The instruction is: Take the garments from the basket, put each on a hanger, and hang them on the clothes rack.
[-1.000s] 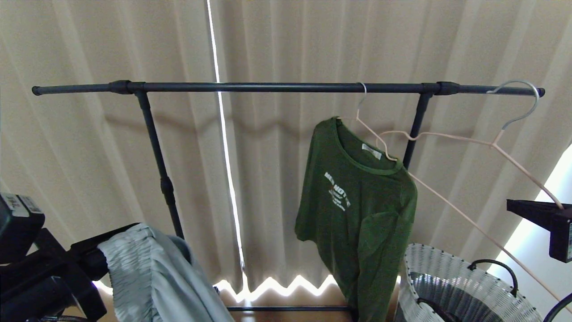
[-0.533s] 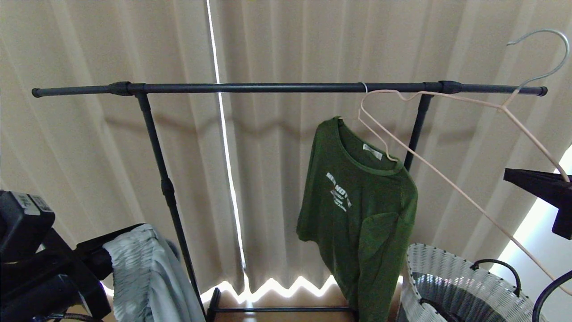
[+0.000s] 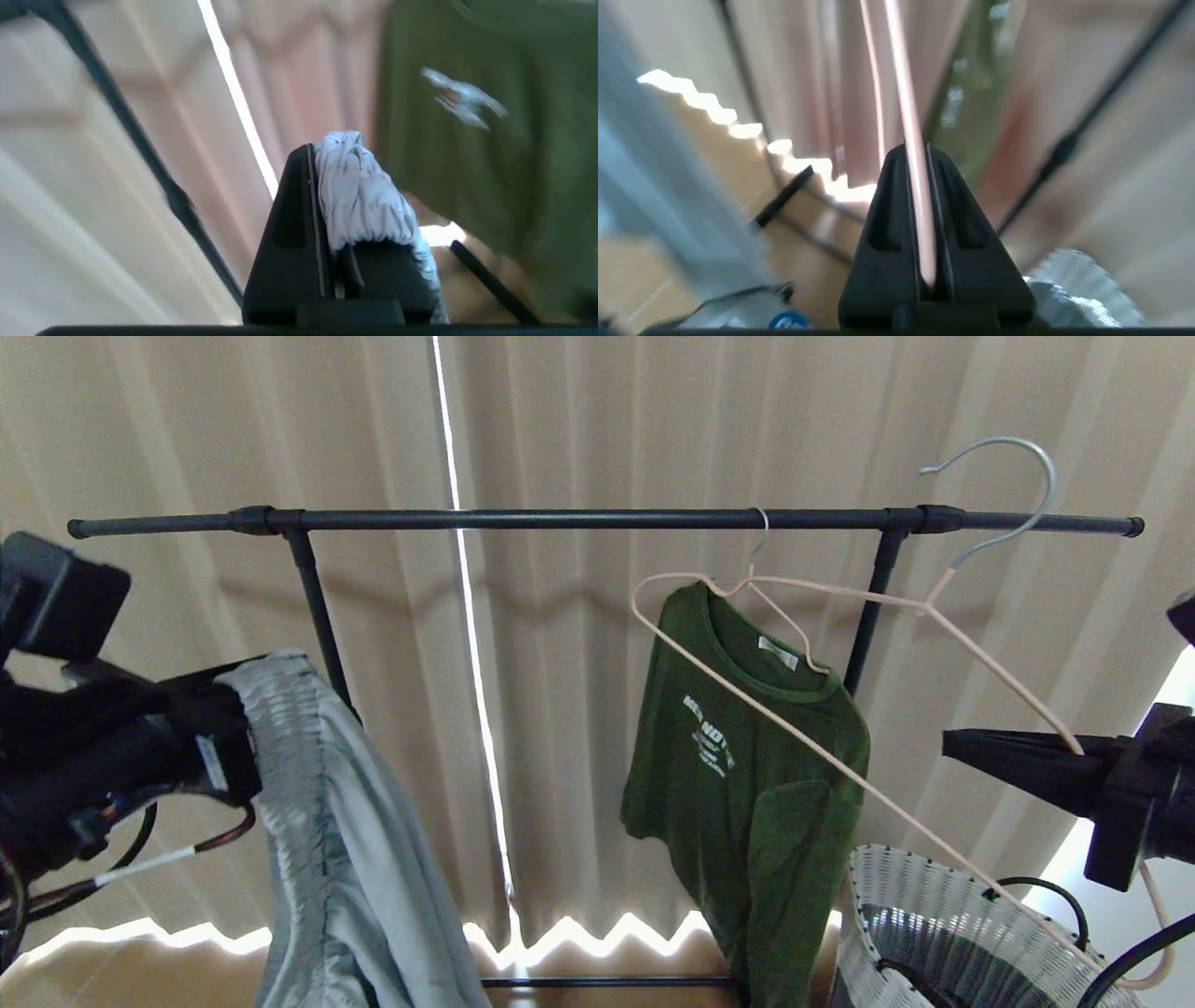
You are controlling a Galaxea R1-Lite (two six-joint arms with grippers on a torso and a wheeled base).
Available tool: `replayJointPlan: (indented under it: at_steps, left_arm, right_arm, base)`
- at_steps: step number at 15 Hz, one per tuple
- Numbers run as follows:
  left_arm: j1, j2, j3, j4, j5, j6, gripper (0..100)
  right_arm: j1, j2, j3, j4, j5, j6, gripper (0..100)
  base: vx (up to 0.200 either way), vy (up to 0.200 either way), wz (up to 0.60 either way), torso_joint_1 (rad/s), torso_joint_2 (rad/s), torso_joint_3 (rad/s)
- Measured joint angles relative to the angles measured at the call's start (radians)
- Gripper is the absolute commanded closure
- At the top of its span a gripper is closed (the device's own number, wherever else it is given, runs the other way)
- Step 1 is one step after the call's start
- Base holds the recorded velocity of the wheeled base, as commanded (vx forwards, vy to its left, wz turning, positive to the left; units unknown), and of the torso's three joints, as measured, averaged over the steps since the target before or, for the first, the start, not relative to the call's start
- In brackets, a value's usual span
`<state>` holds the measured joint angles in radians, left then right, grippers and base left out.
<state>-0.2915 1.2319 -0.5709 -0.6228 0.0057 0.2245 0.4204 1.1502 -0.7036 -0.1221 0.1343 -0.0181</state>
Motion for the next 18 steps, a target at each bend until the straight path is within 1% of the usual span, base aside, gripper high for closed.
replayJointPlan:
  at_steps: [2,3,4,5,6,7,9,11,13,16,18]
  left_arm:
    - [-0.011,0.067,-0.16,0.117,0.072,-0.01,100]
    - [-0.024,0.098,-0.236,0.181,0.106,-0.03,100]
    - [-0.044,0.127,-0.307,0.237,0.143,-0.064,100]
    - [-0.073,0.161,-0.381,0.287,0.204,-0.11,100]
    - [-0.1,0.196,-0.441,0.32,0.274,-0.151,100]
    - [-0.122,0.234,-0.49,0.335,0.325,-0.177,100]
    - [-0.145,0.319,-0.578,0.346,0.419,-0.202,100]
    - [-0.154,0.376,-0.629,0.348,0.446,-0.208,100]
    - [-0.161,0.402,-0.645,0.349,0.466,-0.207,100]
    - [-0.163,0.414,-0.65,0.356,0.483,-0.196,100]
    - [-0.159,0.407,-0.65,0.391,0.483,-0.167,100]
  right_arm:
    - [0.086,0.039,-0.012,-0.012,0.002,0.055,100]
    - [0.134,0.058,-0.014,-0.03,0.002,0.094,100]
    - [0.179,0.075,-0.014,-0.051,0.002,0.13,100]
    - [0.231,0.092,-0.014,-0.074,0.002,0.163,100]
    - [0.279,0.106,-0.012,-0.092,0.002,0.186,100]
    - [0.32,0.118,-0.011,-0.105,0.002,0.196,100]
    - [0.399,0.138,-0.011,-0.122,0.002,0.201,100]
    - [0.444,0.159,-0.016,-0.125,0.002,0.204,100]
    - [0.464,0.185,-0.021,-0.136,0.002,0.202,100]
    - [0.466,0.239,-0.03,-0.204,-0.016,0.197,100]
    - [0.442,0.265,-0.045,-0.203,-0.026,0.197,100]
  base:
    - [0.0,0.0,0.0,0.0,0.0,0.0]
    - [0.0,0.0,0.0,0.0,0.0,0.0]
    - [0.0,0.0,0.0,0.0,0.0,0.0]
    - [0.0,0.0,0.0,0.0,0.0,0.0]
    - [0.0,0.0,0.0,0.0,0.0,0.0]
    - [0.0,0.0,0.0,0.0,0.0,0.0]
    - [0.0,0.0,0.0,0.0,0.0,0.0]
    - [0.0,0.0,0.0,0.0,0.0,0.0]
    - [0.0,0.0,0.0,0.0,0.0,0.0]
    - [0.0,0.0,0.0,0.0,0.0,0.0]
    - [0.0,0.0,0.0,0.0,0.0,0.0]
